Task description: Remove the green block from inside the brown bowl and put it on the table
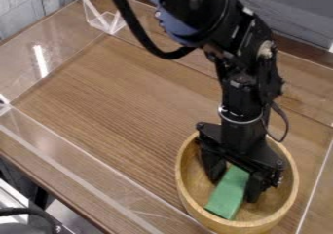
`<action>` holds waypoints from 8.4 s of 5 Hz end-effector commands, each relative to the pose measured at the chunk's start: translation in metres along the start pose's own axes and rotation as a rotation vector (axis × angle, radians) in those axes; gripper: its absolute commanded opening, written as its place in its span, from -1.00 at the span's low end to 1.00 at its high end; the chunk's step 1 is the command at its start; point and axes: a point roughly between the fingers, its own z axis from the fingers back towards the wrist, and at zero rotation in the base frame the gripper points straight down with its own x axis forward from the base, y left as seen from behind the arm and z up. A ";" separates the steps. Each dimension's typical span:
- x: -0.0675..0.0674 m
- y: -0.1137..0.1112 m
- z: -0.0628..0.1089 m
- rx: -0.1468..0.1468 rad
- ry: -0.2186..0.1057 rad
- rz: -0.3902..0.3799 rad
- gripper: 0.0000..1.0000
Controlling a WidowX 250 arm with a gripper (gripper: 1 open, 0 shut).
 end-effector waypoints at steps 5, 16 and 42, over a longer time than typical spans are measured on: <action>-0.006 0.002 0.031 -0.016 0.000 0.036 -1.00; -0.053 0.015 0.129 0.004 -0.126 0.101 -1.00; 0.049 0.182 0.071 0.025 -0.146 0.236 1.00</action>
